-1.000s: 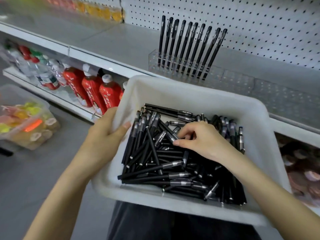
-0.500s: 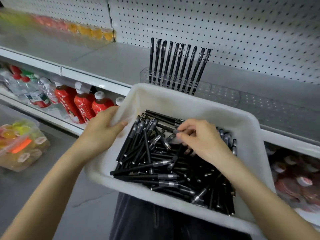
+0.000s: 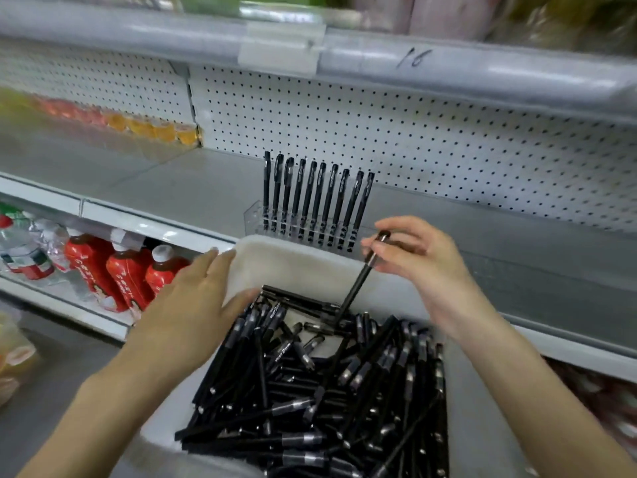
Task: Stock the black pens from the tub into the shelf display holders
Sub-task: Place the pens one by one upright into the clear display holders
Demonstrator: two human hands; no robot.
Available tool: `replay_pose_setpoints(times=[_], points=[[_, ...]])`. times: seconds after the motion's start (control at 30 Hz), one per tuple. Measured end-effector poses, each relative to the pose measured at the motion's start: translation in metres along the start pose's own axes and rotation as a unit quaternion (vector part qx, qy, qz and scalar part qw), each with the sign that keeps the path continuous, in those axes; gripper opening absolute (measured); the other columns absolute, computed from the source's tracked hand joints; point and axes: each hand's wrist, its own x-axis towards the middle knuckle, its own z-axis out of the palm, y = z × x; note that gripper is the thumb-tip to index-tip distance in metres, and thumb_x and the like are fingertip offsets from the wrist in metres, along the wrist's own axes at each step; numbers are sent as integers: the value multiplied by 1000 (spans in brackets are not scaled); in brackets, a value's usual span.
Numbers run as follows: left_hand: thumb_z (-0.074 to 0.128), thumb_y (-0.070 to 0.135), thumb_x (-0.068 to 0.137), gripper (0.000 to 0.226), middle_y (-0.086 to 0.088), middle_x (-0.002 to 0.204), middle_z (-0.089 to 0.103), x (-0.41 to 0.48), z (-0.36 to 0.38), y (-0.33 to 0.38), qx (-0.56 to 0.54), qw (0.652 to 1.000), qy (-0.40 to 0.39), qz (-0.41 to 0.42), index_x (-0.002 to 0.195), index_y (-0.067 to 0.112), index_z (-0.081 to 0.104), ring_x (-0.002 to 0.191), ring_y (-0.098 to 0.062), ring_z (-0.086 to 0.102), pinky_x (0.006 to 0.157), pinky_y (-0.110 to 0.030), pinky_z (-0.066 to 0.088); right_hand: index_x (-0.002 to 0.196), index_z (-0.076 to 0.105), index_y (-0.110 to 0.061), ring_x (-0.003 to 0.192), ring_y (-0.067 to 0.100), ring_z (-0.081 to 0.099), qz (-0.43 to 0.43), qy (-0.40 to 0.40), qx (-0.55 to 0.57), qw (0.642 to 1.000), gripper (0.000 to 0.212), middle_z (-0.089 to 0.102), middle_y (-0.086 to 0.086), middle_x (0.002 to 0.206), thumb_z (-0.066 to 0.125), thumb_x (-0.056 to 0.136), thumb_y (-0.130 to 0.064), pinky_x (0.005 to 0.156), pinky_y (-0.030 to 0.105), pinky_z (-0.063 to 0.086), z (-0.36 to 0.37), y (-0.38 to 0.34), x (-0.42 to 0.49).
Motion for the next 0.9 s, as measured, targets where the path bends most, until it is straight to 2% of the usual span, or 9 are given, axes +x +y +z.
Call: replay_pose_setpoints(times=[0.13,0.27,0.37,0.47,0.63,0.8,0.9], points=[[20,60,88,70,1,157,15,29,4,33,32,995,9,96,149,25,18,142,-18,19,115,-37,19,95,63,-13,90,25,70,-17,48,29,998,19,72,11,92,67,81,-2,81,35,58,-11,-14,20],[16,61,94,64,5,158,9,57,16,53,69,986,-5,150,150,30,13,144,-14,10,115,-32,7,87,66,-17,80,16,70,-84,112,17,990,20,70,0,83,68,80,2,67,25,56,-21,-30,47],[-4,71,82,79,4,158,13,71,29,52,86,981,10,172,150,33,11,144,-11,7,116,-35,2,85,66,-18,82,19,68,-132,138,13,981,21,68,1,81,69,79,2,65,25,55,-27,-39,67],[-11,72,79,83,5,158,11,77,40,48,84,980,15,179,150,35,8,145,-8,-1,119,-39,0,86,65,-19,81,20,70,-157,149,-2,976,24,68,-3,76,69,80,3,67,25,55,-32,-40,83],[-23,72,68,90,7,159,1,72,48,49,104,980,8,168,148,37,-4,135,0,-19,116,-39,-13,89,63,-19,84,23,70,-176,138,-19,975,24,67,-2,78,68,81,4,70,25,55,-38,-32,100],[-23,71,67,83,9,158,-7,71,48,50,111,980,9,165,142,36,-18,132,0,-25,112,-38,-17,92,61,-20,93,31,67,-181,119,-49,975,26,66,5,84,68,81,3,73,26,56,-39,-23,108],[-14,73,79,79,6,158,3,73,56,47,94,981,38,165,148,36,-1,141,-6,-12,113,-39,-11,93,59,-20,94,32,67,-176,102,-72,976,26,66,12,87,68,82,1,73,26,56,-38,-17,112]])
